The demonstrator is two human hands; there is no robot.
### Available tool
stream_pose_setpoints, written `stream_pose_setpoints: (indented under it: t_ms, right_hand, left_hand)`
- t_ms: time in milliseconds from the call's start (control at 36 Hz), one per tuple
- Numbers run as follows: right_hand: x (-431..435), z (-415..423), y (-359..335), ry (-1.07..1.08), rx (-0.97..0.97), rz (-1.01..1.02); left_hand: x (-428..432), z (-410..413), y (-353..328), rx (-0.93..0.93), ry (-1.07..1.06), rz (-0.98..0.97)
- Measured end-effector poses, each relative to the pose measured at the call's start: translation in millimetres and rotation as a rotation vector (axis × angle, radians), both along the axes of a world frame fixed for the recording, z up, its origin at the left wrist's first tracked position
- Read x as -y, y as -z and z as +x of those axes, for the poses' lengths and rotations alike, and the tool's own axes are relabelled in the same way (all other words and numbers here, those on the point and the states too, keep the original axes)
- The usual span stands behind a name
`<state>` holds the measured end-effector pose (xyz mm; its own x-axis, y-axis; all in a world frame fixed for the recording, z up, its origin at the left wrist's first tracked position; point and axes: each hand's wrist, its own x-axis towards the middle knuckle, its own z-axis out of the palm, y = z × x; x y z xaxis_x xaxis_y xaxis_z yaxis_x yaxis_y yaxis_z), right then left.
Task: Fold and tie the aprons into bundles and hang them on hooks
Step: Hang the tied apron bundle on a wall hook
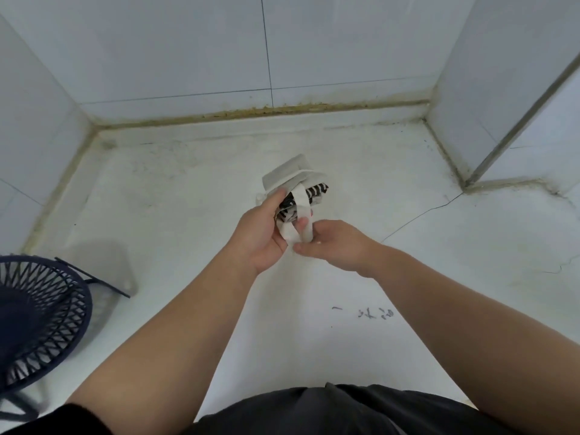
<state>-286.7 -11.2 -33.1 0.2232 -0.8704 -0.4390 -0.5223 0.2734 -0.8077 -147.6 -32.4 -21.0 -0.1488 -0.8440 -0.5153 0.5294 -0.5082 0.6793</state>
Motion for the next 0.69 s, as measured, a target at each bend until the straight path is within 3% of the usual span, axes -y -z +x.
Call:
stream_pose_setpoints:
  t_ms: [139,167,194,250,306,389,472,528,611,694]
  right_hand:
    - [10,1,-13,0.289,-0.01,-0.133]
    - [13,-1,-17,0.337,-0.011,-0.169]
    - [15,-3,-22,0.371,-0.003,-0.202]
    - [20,-5,-29,0.376,0.017,-0.225]
    - [20,-2,-35,0.301,0.025,-0.196]
    - [19,6,-40,0.198,0.097,-0.156]
    - [16,9,-41,0.15,0.087,-0.149]
    - [16,3,-39,0.204,0.026,-0.167]
    - [18,-17,-33,0.401,-0.026,-0.19]
    - [20,-36,-25,0.656,0.071,-0.155]
  left_hand:
    - [8,16,-3,0.01,-0.075,0.028]
    - [10,20,1,0.128,-0.059,0.042]
    - [11,22,7,0.366,0.035,0.062]
    - [7,26,15,0.995,0.279,0.118]
    - [2,26,20,1.293,0.396,-0.035]
    - [3,18,20,1.277,0.631,-0.499]
    - [4,8,7,1.223,0.617,-0.718]
    - [7,5,1,1.192,0.516,-0.693]
    - [18,11,-1,0.92,0.19,-0.467]
    - [26,23,-2,0.63,-0.085,-0.308]
